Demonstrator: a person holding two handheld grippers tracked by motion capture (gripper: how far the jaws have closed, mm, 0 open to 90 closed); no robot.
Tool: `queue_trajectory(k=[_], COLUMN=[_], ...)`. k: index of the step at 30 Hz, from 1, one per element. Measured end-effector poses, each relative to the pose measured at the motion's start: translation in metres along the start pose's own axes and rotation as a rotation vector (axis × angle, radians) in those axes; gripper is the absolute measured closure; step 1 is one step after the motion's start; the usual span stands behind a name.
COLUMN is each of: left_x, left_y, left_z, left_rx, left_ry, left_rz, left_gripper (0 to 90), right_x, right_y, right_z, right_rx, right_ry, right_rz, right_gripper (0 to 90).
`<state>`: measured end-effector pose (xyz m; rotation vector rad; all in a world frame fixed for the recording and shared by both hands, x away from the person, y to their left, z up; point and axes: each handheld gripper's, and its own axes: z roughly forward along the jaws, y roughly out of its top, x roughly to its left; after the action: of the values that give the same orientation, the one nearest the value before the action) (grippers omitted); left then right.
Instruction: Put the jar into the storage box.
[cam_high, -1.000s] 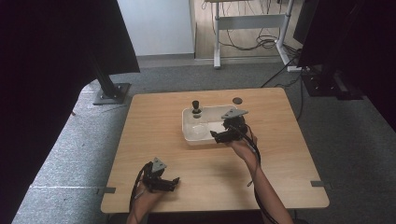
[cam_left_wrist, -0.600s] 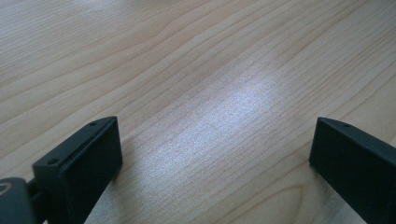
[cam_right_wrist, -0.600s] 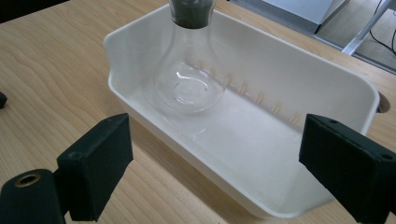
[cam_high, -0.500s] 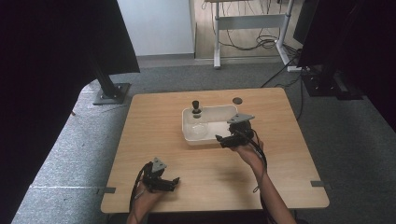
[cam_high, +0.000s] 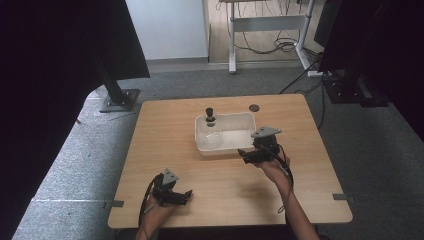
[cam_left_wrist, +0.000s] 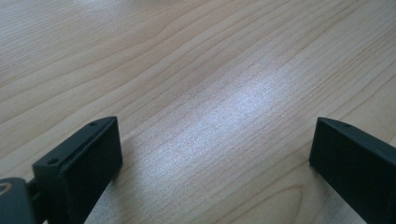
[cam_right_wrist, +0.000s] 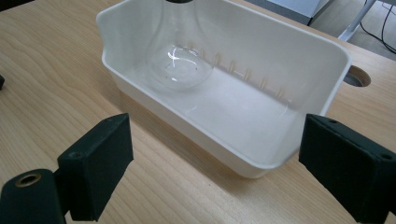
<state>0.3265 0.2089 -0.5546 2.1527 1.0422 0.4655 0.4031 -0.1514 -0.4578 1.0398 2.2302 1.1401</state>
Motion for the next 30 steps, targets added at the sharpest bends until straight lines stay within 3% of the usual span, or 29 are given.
queue_trajectory(k=[30], left_x=[0.0], left_y=[0.0], left_z=[0.0], left_rx=[-0.001], left_ry=[0.002], left_rz=[-0.003], left_gripper=[2.1], right_x=[-0.005], right_y=[-0.048], right_z=[-0.028], right_rx=[0.026], right_ry=[-0.045], right_rz=[0.038], right_gripper=[9.5])
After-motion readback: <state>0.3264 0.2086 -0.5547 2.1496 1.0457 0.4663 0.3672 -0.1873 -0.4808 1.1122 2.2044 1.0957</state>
